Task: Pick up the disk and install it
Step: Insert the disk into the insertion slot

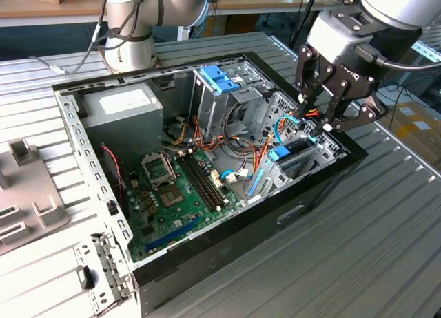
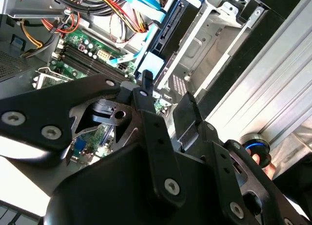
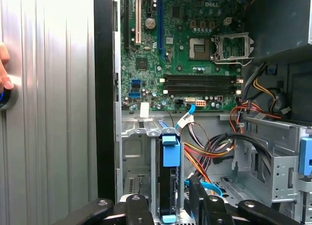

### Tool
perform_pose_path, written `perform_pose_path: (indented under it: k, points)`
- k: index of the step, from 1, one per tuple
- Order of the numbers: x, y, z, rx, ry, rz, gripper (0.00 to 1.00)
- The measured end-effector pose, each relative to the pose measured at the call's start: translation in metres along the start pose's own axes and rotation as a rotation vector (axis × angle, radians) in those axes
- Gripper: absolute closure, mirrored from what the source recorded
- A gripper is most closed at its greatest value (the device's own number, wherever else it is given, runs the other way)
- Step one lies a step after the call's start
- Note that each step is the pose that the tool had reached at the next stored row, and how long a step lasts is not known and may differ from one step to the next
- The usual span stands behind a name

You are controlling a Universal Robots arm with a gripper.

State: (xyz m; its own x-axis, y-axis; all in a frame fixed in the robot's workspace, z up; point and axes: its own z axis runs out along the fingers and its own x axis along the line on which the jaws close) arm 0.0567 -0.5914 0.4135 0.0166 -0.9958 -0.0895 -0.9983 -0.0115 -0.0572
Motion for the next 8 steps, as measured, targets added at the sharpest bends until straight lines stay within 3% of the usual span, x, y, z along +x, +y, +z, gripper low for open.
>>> perform_pose_path:
  k: [1, 5, 8]
  points:
    - [0.0002, 0.0001, 0.002, -0.0001, -0.0012, 0.0, 0.57]
    - [0.0008, 0.0005, 0.0089, -0.0008, -0.0029, 0.0, 0.82]
    - [0.0013, 0.0006, 0.0145, -0.0014, -0.0034, 0.0, 0.89]
